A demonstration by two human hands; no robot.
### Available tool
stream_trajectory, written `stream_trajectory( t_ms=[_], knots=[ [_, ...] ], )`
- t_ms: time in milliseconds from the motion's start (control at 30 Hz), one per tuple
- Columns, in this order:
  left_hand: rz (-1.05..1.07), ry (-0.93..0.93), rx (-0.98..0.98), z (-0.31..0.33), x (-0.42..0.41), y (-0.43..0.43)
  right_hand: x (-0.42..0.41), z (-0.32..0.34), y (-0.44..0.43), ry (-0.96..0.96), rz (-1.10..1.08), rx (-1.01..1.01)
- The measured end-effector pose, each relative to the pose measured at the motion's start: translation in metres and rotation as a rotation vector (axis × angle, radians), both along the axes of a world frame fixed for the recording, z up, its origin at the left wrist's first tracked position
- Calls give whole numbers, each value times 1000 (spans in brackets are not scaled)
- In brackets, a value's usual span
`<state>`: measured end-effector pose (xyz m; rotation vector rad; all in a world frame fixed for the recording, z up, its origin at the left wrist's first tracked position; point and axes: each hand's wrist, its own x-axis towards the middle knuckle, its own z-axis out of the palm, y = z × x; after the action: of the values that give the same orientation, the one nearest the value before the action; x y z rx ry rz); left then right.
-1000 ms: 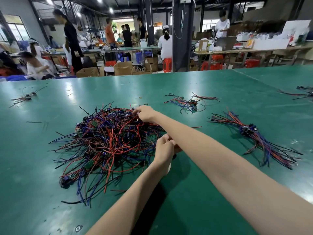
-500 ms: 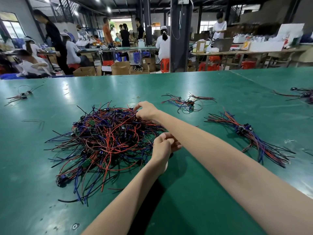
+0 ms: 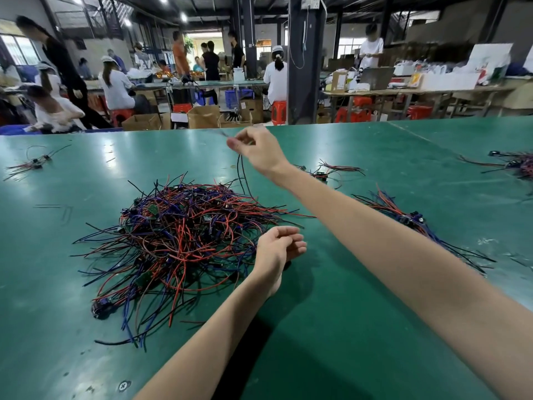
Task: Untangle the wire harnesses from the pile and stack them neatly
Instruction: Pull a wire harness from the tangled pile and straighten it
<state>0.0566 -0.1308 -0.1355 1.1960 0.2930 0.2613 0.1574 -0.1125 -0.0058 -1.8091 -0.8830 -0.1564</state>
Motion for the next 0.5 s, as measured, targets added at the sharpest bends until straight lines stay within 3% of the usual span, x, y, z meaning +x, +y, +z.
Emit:
stream_trajectory(
  t_ms=[167, 500],
  knots=[
    [16, 0, -10, -3, -1, 0, -5, 19, -35, 433, 235, 169],
    [23, -74, -103, 8, -4, -3, -15, -36, -114, 801, 341, 154]
  ],
)
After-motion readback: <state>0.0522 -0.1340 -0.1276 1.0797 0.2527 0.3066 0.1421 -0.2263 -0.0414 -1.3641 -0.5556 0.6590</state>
